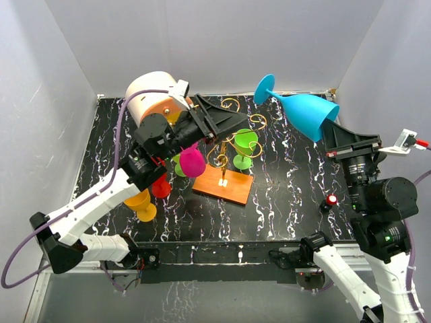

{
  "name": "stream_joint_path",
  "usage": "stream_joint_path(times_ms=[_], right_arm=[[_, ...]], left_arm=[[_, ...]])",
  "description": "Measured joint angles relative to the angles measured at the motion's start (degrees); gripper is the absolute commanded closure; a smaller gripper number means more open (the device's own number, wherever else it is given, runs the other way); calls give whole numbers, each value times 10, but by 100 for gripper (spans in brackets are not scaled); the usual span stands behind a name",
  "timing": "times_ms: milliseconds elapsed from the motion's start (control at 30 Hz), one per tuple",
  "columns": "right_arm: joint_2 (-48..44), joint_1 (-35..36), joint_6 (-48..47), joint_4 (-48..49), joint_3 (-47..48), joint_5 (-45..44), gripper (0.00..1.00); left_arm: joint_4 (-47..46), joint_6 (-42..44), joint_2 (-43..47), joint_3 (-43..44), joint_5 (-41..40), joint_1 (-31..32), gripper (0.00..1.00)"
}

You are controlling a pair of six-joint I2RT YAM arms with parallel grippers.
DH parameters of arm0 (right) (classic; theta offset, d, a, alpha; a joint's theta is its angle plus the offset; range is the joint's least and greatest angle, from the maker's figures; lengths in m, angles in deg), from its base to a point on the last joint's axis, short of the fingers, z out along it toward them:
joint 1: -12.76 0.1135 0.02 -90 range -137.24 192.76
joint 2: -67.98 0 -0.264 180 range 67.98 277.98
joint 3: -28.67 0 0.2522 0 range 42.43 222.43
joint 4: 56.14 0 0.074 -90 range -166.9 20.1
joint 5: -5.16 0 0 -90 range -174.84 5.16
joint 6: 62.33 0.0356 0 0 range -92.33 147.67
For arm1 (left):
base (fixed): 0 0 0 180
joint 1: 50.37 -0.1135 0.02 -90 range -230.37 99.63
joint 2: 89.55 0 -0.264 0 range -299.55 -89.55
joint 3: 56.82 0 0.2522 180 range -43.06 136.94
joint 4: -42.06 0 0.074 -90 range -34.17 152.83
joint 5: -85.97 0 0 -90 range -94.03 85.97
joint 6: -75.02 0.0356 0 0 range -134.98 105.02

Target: Place the wine glass upside down on the wine glass rack

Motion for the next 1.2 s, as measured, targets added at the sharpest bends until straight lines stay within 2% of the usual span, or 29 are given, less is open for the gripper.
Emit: stream_joint_path(times_ms=[200,400,667,933,1200], right_arm=[[10,0,56,57,-19,53,100],[11,0,95,86,-37,82,100],[18,0,123,117,-49,108,100],[22,-1,143,152,-72,131,100],[19,-1,155,165,-95,161,100]], left_arm=[[-61,-11,-31,13,-78,57,28],[-114,-9,-47,16,-155,82,30],[-174,19,-75,52,-218,113,33],[-200,52,-129,97,-267,122,50],[-231,73,-142,103,-291,124,74]])
